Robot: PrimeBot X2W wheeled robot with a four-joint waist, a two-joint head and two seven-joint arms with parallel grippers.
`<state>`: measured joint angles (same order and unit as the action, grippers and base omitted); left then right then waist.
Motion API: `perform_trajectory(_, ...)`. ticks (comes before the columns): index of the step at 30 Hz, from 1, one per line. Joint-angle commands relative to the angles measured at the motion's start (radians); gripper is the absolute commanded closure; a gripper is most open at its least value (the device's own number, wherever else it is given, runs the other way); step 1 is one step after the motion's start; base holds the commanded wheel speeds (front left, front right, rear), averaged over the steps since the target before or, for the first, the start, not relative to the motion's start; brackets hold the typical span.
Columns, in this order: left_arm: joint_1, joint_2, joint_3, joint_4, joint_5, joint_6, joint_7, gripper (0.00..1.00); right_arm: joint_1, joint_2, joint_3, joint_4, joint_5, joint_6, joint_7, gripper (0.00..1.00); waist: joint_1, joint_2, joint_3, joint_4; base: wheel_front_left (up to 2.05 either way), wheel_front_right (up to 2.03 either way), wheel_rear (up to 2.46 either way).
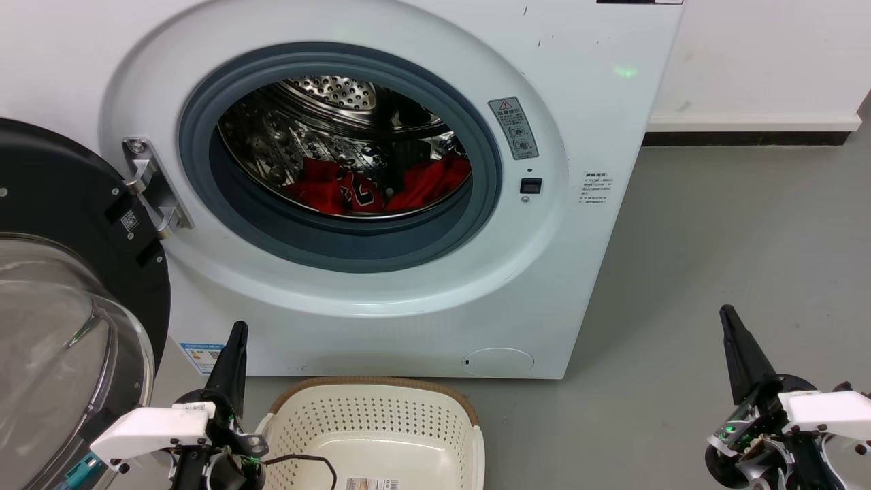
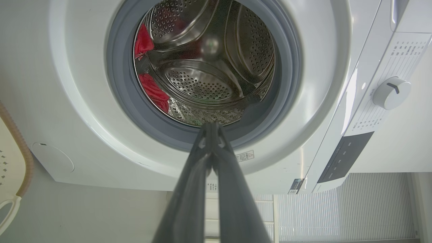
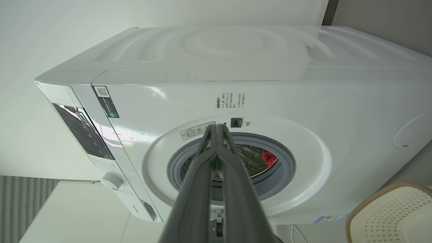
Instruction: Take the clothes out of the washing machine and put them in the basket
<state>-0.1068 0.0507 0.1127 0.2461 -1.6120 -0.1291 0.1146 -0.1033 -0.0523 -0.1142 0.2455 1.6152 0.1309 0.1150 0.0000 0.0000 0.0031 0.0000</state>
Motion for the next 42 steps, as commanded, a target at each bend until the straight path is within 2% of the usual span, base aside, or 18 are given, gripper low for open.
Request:
perform_trajectory(1,-0.006,-0.001,0.003,-0.001,-0.002,-0.004,0.002,1.0,-0.012,0.003,0.001,0.001,-0.005,0.0,0.001,1.0,0.0,0.0,0.0,0.0,0.0,0.0,0.0)
perform_trajectory(30,-0.006,-0.001,0.003,-0.001,-0.002,-0.004,0.002,1.0,-0.012,0.003,0.001,0.001,-0.005,0.0,0.001,1.0,0.0,0.0,0.0,0.0,0.0,0.0,0.0)
perform_trajectory(31,0.0,0.0,0.0,0.001,0.0,0.0,0.0,0.0,0.0,0.0,0.0,0.001,0.0,0.0,0.0,0.0,0.0,0.0,0.0,0.0,0.0,0.0,0.0)
perform_trajectory(42,0.035,-0.002,-0.013,0.003,0.027,0.001,-0.044,0.0,0.034,0.001,0.01,0.005,-0.028,0.0,-0.042,0.0,0.0,0.0,0.001,-0.002,0.0,0.0,0.0)
